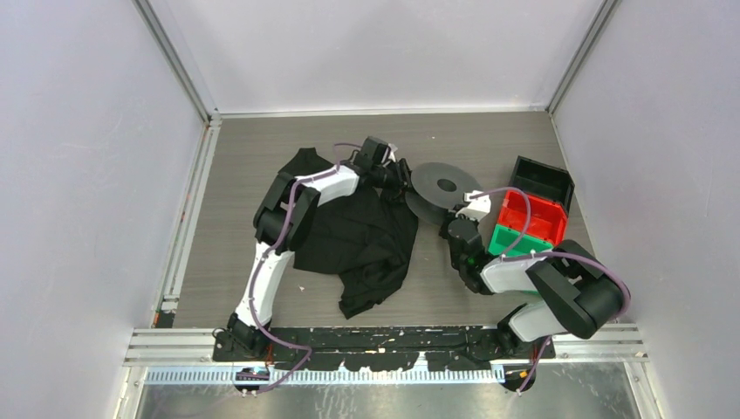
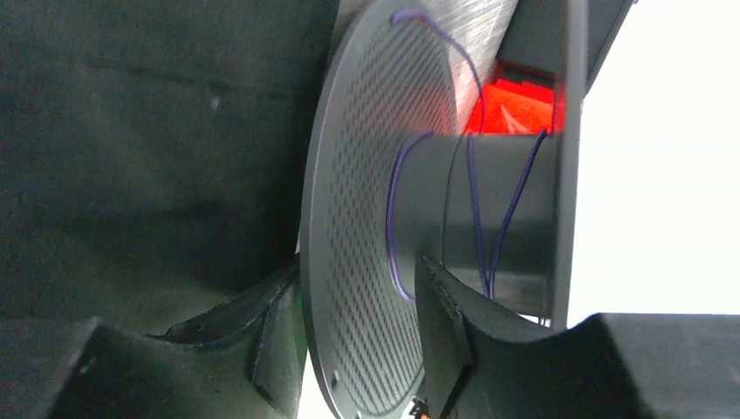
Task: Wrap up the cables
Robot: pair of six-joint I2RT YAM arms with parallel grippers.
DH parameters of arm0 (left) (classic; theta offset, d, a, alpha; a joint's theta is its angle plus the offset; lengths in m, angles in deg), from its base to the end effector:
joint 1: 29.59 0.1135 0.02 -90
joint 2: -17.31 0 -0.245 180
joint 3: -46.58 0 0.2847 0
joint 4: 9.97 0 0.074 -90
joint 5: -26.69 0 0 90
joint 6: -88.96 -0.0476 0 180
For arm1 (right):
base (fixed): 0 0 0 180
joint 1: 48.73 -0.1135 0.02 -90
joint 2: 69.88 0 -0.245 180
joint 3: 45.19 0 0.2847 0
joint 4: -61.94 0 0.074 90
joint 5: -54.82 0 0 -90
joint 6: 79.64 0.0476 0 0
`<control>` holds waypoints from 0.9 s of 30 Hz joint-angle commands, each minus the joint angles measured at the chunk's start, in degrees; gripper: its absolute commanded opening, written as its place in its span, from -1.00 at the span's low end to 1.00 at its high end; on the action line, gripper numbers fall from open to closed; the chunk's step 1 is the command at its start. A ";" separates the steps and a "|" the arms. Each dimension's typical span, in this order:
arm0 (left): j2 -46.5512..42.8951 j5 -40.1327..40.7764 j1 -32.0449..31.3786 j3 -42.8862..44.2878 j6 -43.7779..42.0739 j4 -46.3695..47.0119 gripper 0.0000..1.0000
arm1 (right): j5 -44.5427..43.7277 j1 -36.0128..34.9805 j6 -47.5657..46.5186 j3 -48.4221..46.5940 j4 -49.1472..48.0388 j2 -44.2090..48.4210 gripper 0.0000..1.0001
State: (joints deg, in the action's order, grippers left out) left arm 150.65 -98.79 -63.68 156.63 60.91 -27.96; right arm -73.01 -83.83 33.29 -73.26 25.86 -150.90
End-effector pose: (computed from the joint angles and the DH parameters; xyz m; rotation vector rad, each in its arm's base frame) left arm 0.4271 -0.3224 0.1047 -0.2636 2.6464 -1.4491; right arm 0.2296 0.1257 0.0959 0.2564 1.7850 0.1050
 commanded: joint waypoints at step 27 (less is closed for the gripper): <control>-19.97 -8.98 0.07 -25.25 -4.03 3.29 0.15 | 1.48 2.99 13.63 0.78 -17.08 -13.18 -0.96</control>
State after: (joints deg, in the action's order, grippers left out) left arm 137.23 -103.71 -63.57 134.14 58.66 -24.57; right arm -71.35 -81.11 44.77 -72.40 14.75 -163.84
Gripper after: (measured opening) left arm 0.573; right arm 0.028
